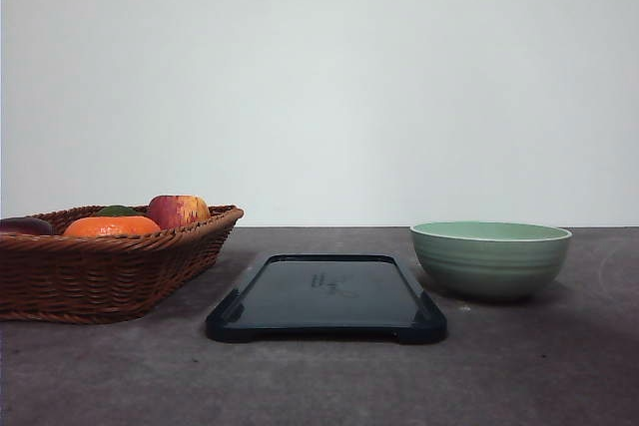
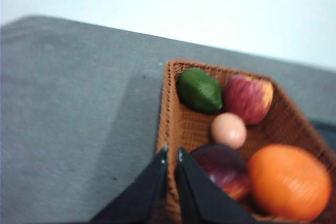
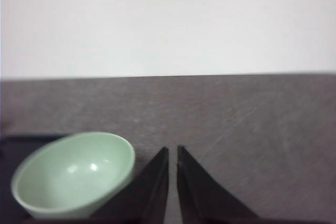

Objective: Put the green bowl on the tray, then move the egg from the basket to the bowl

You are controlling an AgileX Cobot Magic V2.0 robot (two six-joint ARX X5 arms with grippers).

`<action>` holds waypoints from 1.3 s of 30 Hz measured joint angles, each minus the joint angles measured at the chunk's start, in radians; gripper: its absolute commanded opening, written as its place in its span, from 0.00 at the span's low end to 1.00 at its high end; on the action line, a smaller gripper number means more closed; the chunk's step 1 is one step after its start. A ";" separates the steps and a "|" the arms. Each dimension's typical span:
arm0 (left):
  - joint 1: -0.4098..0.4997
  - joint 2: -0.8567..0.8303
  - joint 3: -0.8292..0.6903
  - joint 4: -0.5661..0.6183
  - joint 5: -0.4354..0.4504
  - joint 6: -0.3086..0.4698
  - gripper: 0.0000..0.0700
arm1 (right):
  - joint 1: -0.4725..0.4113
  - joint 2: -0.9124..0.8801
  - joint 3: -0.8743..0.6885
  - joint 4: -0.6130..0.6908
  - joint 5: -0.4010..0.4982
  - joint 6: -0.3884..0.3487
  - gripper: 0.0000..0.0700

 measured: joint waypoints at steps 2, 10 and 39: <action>0.000 0.000 0.000 0.007 0.000 -0.109 0.01 | 0.000 0.000 0.000 0.000 0.000 0.105 0.01; 0.000 0.000 0.000 0.124 0.000 -0.553 0.01 | 0.000 0.000 0.004 -0.002 -0.008 0.383 0.01; 0.000 0.514 0.724 -0.263 0.245 -0.102 0.01 | 0.004 0.628 0.673 -0.254 -0.316 0.090 0.01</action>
